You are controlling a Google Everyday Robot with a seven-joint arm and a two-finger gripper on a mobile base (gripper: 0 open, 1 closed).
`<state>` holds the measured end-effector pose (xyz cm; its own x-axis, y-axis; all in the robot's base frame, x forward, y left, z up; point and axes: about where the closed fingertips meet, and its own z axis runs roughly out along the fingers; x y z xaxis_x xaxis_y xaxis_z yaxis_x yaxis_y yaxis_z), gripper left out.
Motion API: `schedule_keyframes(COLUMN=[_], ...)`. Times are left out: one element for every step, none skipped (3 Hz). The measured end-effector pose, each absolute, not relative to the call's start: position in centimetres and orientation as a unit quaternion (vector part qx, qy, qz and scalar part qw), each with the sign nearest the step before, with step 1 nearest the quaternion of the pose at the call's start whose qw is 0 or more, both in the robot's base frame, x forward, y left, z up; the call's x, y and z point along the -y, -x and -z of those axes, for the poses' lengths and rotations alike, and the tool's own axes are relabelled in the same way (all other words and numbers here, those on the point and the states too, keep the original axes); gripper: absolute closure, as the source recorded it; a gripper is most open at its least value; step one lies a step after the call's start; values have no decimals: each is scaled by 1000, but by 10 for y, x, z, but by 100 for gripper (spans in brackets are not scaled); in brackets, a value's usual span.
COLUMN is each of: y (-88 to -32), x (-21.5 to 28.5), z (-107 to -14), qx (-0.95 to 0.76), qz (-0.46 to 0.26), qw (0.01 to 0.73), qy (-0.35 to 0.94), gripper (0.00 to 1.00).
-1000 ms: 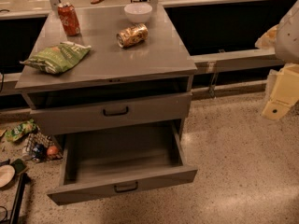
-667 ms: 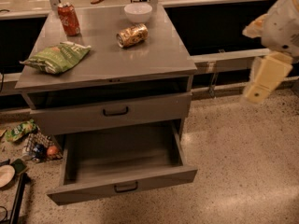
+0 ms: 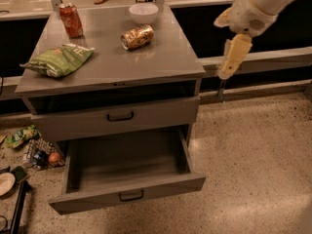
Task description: Place orange can into middle drawer
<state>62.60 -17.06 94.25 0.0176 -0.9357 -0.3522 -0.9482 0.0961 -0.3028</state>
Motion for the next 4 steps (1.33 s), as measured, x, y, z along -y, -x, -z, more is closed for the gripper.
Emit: schedule_keyframes(y=[-676, -718, -732, -731], x=[140, 109, 104, 91], z=[-893, -905, -936, -937], qx=[-672, -647, -640, -644], qz=[-33, -4, 24, -8], qw=[156, 165, 203, 241], qy=[723, 744, 741, 727], gripper=[0, 0, 0, 0])
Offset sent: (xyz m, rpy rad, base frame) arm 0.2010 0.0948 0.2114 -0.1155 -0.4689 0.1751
